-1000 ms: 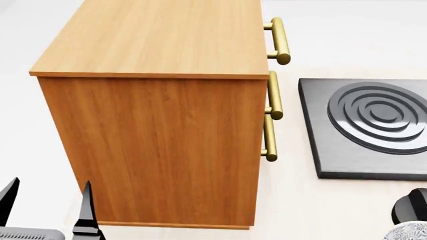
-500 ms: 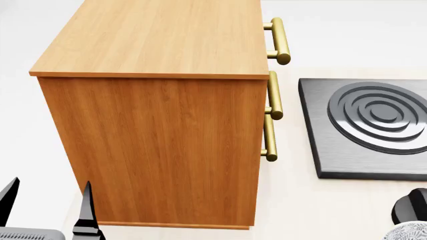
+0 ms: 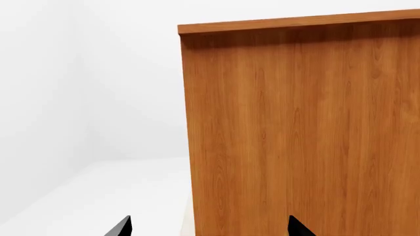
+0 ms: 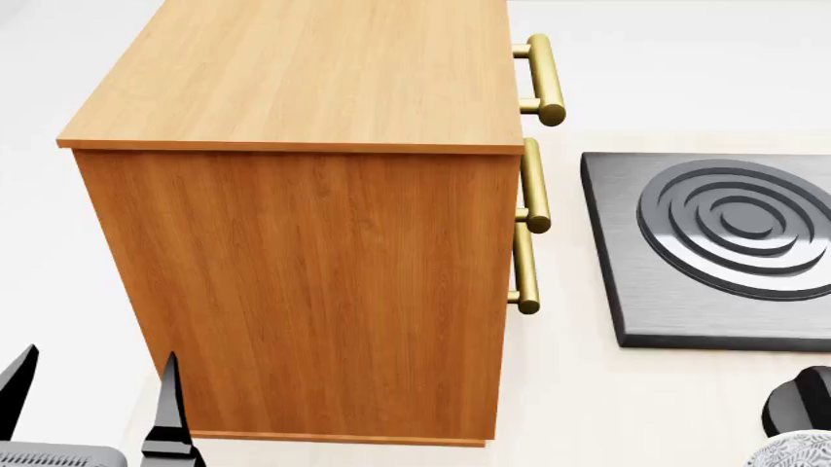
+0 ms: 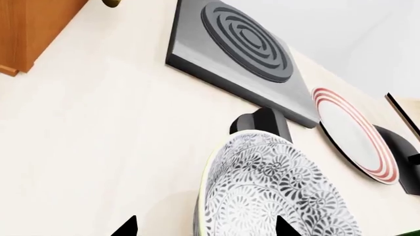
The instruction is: Put the bowl on the top of the cabinet.
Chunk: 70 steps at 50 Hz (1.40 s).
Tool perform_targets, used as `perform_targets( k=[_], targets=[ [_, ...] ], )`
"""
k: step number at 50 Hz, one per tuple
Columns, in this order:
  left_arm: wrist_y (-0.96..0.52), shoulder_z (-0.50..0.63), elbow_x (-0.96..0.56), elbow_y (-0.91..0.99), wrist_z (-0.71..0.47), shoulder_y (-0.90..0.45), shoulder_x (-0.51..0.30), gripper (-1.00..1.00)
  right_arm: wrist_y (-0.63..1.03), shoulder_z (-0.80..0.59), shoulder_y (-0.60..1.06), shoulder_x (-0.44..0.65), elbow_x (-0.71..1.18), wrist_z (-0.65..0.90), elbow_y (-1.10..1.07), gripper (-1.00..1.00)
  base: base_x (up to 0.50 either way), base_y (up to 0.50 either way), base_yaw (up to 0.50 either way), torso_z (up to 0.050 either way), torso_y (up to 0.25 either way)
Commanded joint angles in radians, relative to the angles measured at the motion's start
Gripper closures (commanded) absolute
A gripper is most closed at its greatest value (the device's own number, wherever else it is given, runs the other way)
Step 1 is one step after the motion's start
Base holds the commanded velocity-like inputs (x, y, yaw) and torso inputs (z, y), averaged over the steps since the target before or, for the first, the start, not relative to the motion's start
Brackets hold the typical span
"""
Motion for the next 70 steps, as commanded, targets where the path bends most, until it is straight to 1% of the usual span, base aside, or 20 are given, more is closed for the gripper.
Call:
perform_targets(
  k=[1,27,70],
  targets=[
    [-0.005,0.003,0.000,0.008,-0.005,-0.001,-0.004,-1.00,-0.008,-0.001,-0.002,0.000,0.002,0.001,0.006,-1.00,0.00,0.00,0.00,0.000,0.000],
    [-0.003,0.013,-0.001,-0.001,-0.013,-0.005,-0.009,-1.00,-0.048,-0.018,-0.002,0.000,-0.007,-0.001,0.051,-1.00,0.00,0.00,0.00,0.000,0.000],
    [0.017,0.025,-0.007,-0.023,-0.021,-0.005,-0.014,-1.00,-0.064,-0.009,-0.010,0.002,0.002,0.003,0.059,-1.00,0.00,0.00,0.00,0.000,0.000]
  ],
)
